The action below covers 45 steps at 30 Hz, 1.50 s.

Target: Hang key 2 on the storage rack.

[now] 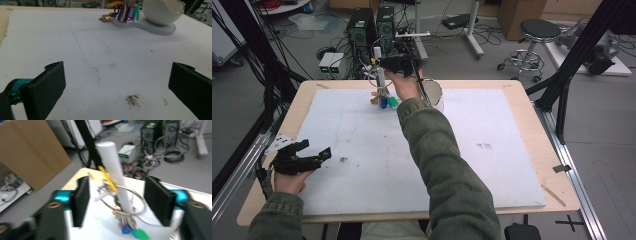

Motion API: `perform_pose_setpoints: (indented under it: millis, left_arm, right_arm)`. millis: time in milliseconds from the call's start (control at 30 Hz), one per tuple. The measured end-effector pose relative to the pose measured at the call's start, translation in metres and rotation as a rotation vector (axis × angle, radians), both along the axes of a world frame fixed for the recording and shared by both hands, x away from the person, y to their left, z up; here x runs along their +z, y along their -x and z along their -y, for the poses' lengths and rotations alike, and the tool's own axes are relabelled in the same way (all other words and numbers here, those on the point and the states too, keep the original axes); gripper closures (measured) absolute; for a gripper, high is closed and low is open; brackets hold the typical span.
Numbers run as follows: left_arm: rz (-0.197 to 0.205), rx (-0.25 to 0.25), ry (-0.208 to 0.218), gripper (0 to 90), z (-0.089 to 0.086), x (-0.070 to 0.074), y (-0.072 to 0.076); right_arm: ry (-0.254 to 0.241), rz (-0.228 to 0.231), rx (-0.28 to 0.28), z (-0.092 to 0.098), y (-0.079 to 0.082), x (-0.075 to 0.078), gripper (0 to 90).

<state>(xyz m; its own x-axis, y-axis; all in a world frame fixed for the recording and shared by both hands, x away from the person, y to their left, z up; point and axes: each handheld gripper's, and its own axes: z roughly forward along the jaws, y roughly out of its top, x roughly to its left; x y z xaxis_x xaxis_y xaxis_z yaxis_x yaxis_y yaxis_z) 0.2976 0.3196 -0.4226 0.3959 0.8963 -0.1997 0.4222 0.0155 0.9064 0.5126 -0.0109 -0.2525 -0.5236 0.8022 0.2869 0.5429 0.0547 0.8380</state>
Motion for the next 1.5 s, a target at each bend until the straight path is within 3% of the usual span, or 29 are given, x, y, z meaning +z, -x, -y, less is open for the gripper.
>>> perform_pose_setpoints:
  millis: [133,233,267,300,600,700,1033,1067,1300,1500]
  left_arm:
    - [-0.001,0.004,0.002,1.7,0.000,0.000,0.001]
    - [-0.001,0.009,0.003,1.7,-0.001,0.001,0.001]
    - [-0.001,0.011,0.004,1.7,-0.001,0.001,0.001]
    - [0.000,0.011,0.004,1.7,-0.001,0.001,0.001]
    - [-0.001,0.016,0.004,1.7,-0.001,0.001,0.002]
    - [-0.001,0.018,0.002,1.7,-0.002,0.001,0.002]
    - [0.002,0.021,-0.001,1.7,-0.001,0.001,0.001]
    - [0.001,0.021,-0.003,1.7,-0.002,0.001,0.002]
    - [-0.001,0.022,-0.004,1.7,-0.002,0.001,0.002]
    - [0.000,0.024,-0.005,1.7,-0.002,0.001,0.002]
  right_arm:
    - [0.031,0.017,-0.026,0.012,0.001,0.001,10.1]
    - [0.102,0.040,-0.025,0.019,0.005,-0.001,8.0]
    - [0.108,0.056,-0.023,0.022,0.007,-0.001,1.4]
    - [0.115,0.059,-0.028,0.025,0.008,-0.002,0.7]
    - [0.142,0.082,-0.039,0.049,0.016,0.003,0.7]
    - [0.174,0.070,-0.057,0.056,0.018,0.001,0.7]
    - [0.179,0.050,-0.061,0.089,0.031,-0.018,0.7]
    - [0.194,0.053,-0.060,0.091,0.033,-0.019,0.7]
    - [0.163,0.072,-0.060,0.113,0.045,-0.027,0.7]
    - [0.176,0.073,-0.084,0.132,0.055,-0.039,0.7]
